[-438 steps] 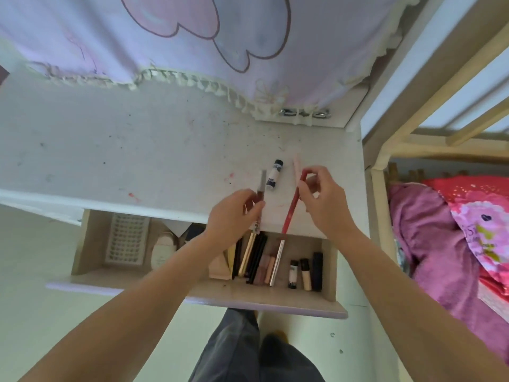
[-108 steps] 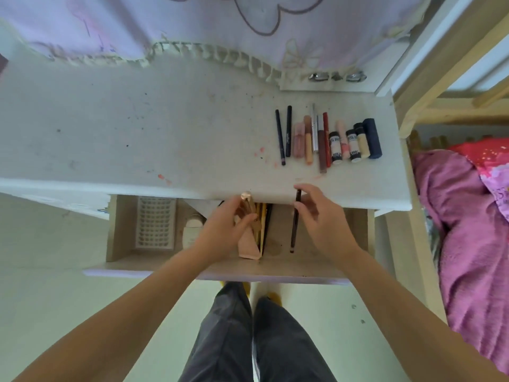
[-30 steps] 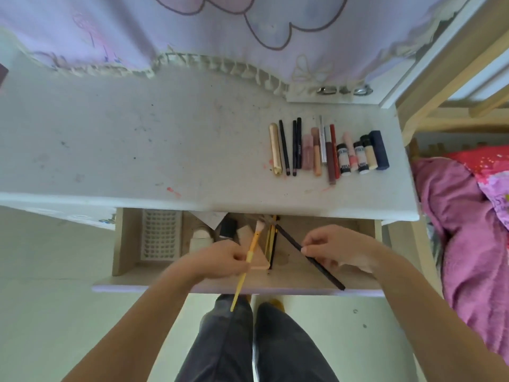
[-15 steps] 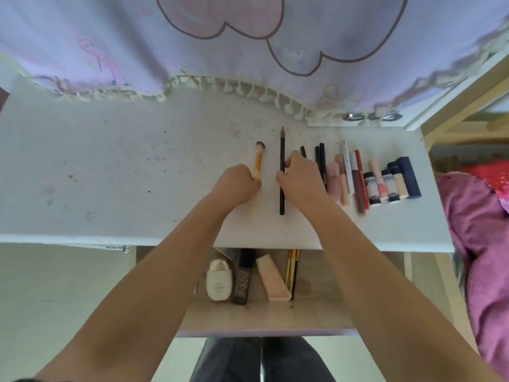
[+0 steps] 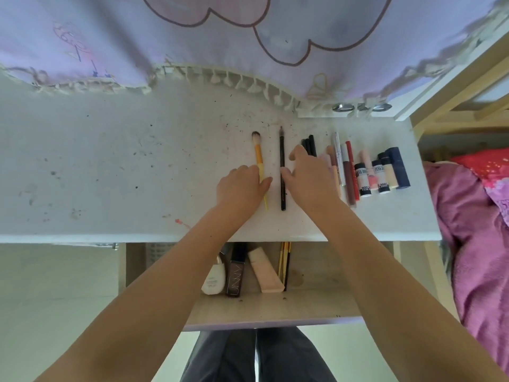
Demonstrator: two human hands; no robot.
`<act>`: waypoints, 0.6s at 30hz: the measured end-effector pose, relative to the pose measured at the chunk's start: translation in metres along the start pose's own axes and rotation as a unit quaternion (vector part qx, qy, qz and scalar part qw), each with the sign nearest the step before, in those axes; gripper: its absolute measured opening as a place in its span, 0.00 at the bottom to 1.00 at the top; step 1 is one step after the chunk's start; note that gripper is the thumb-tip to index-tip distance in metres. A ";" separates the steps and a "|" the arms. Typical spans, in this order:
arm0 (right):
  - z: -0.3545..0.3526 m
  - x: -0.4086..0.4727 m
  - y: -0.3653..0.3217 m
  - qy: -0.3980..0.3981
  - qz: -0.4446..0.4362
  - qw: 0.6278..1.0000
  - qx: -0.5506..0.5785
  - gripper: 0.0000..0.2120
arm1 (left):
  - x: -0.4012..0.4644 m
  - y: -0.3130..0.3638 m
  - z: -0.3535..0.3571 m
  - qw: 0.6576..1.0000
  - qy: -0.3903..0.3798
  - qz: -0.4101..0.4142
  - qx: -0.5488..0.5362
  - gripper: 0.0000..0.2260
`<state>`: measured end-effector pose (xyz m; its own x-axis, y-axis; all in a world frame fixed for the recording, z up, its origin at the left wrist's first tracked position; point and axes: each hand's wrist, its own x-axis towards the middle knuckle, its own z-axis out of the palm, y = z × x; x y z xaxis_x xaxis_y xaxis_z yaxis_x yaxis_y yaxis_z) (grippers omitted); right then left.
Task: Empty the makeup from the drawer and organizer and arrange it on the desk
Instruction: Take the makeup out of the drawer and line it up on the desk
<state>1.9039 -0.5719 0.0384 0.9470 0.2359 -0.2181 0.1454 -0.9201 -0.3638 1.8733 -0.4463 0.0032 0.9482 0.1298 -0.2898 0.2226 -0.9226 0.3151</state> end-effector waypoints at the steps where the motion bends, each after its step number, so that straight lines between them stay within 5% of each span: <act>1: -0.006 -0.014 0.006 0.005 -0.013 0.999 0.050 0.12 | -0.013 -0.001 -0.001 0.999 0.022 0.011 -0.029 0.14; 4: -0.002 -0.070 0.034 -0.071 -0.036 0.985 0.155 0.05 | -0.074 -0.003 0.014 0.989 0.015 0.091 -0.114 0.12; 9: 0.093 -0.120 0.101 -0.229 0.077 0.967 0.079 0.10 | -0.129 -0.002 0.100 0.982 -0.140 0.110 -0.057 0.11; 18: 0.175 -0.088 0.101 -0.166 0.163 0.967 0.101 0.10 | -0.071 0.027 0.167 0.989 -0.082 -0.018 0.120 0.15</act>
<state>1.7848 -0.6308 -0.1377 0.7847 0.0624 -0.6168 -0.2359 -0.8900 -0.3901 1.7738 -0.5416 -0.1186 0.8866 0.1212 -0.4464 0.1767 -0.9806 0.0847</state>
